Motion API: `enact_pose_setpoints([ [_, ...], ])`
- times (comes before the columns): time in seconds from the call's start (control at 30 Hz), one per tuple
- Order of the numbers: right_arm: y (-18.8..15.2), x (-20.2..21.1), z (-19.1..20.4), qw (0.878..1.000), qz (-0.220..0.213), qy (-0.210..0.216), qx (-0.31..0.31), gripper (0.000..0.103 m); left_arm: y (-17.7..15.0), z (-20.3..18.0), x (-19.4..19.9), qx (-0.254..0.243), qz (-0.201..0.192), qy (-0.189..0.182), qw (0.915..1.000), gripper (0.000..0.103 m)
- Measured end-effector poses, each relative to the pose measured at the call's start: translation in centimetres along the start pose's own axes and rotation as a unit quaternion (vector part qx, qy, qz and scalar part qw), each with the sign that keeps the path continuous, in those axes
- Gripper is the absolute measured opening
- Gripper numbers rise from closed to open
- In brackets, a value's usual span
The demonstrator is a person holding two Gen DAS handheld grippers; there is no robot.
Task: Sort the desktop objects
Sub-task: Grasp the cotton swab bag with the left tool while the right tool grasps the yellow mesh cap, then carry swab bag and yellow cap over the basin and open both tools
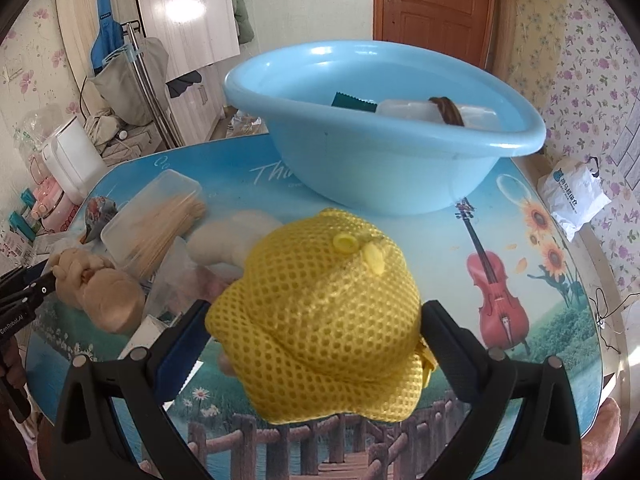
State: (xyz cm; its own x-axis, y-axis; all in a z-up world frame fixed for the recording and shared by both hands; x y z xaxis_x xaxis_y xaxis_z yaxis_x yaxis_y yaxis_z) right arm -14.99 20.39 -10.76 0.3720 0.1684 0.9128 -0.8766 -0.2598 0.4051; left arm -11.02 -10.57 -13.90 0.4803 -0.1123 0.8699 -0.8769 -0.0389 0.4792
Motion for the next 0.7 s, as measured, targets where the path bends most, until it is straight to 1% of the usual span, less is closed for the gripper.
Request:
enact_pose_setpoints([
  [0.03, 0.0, 0.4, -0.1, 1.000, -0.006, 0.004, 0.000, 0.083, 0.0, 0.1, 0.5, 0.004, -0.006, -0.001, 1.0000, 0.026],
  [0.07, 0.0, 0.8, -0.3, 1.000, -0.010, 0.012, -0.003, 0.076, 0.0, 0.1, 0.8, 0.006, -0.010, -0.003, 0.9999, 0.024],
  [0.13, -0.1, 1.5, -0.6, 1.000, -0.017, 0.024, -0.007, 0.070, 0.1, -0.1, 1.8, 0.002, -0.019, -0.001, 0.9998, 0.023],
  [0.3, -0.3, 3.5, -1.3, 0.999, -0.036, 0.027, -0.012, 0.067, 0.2, -1.0, 4.2, -0.002, -0.042, -0.009, 0.9991, 0.021],
  [0.5, -0.8, 5.1, -3.1, 0.998, -0.049, 0.032, -0.032, 0.067, 0.5, -4.6, 7.2, -0.033, -0.069, -0.027, 0.9967, 0.021],
  [0.6, -1.1, 5.6, -4.1, 0.997, -0.049, 0.041, -0.047, 0.067, 0.3, -6.5, 7.7, -0.039, -0.068, -0.044, 0.9959, 0.021],
  [0.7, -1.7, 6.2, -4.0, 0.997, -0.054, 0.045, -0.041, 0.067, -0.2, -8.6, 8.1, -0.057, -0.069, -0.054, 0.9946, 0.021],
])
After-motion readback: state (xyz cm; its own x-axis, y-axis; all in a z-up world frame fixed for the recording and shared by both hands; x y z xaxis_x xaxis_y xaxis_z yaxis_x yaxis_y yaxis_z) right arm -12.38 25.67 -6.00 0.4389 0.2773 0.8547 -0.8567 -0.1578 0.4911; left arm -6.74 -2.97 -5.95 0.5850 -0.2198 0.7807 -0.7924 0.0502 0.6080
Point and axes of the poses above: each gripper's, at about its wrist camera, not at the fingertips, and x roughly against the way its jaws point, z to its left, y to its top, the point moved 7 cm from there along -x, roughly the way its jaws point, and after that the axes turned 13 degrees about z, right-handed, at the moved point
